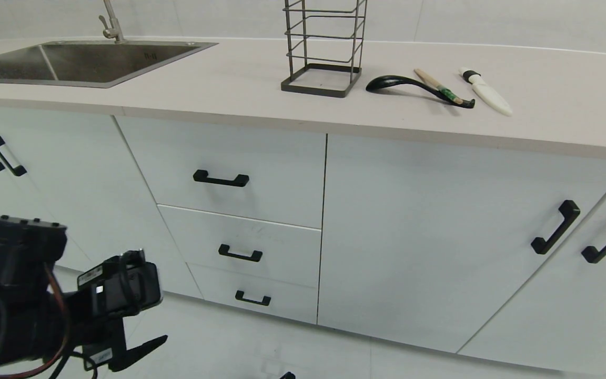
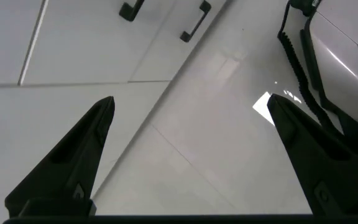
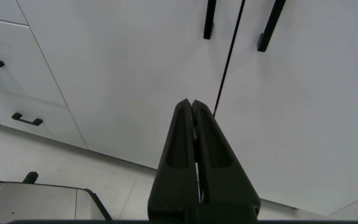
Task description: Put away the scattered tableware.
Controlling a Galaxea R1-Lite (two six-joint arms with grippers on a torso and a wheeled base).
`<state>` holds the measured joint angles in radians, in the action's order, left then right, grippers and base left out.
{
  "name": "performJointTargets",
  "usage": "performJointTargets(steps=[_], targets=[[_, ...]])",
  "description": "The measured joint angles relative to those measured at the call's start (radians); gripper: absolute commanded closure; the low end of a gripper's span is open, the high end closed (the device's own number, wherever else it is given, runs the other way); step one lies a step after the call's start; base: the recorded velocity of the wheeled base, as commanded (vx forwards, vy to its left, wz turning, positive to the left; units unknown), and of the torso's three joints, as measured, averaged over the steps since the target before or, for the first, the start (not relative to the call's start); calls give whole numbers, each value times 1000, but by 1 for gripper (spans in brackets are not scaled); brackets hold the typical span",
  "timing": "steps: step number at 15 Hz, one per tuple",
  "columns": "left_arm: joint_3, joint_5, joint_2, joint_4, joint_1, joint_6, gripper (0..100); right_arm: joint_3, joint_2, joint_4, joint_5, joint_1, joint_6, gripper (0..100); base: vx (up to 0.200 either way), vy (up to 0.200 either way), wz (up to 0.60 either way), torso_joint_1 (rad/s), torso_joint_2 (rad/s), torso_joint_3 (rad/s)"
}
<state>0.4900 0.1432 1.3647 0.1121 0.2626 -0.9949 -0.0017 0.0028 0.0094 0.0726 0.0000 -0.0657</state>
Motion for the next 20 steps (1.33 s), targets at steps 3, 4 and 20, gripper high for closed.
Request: performJointTargets(steps=[3, 4, 20], targets=[[28, -9, 141, 100, 21, -8, 0, 0, 0, 0, -1, 0, 0, 100, 0, 0, 0, 0, 0, 0], [29, -8, 173, 103, 24, -11, 0, 0, 0, 0, -1, 0, 0, 100, 0, 0, 0, 0, 0, 0], [120, 115, 519, 376, 7, -156, 0, 0, 0, 0, 0, 0, 0, 100, 0, 0, 0, 0, 0, 0]])
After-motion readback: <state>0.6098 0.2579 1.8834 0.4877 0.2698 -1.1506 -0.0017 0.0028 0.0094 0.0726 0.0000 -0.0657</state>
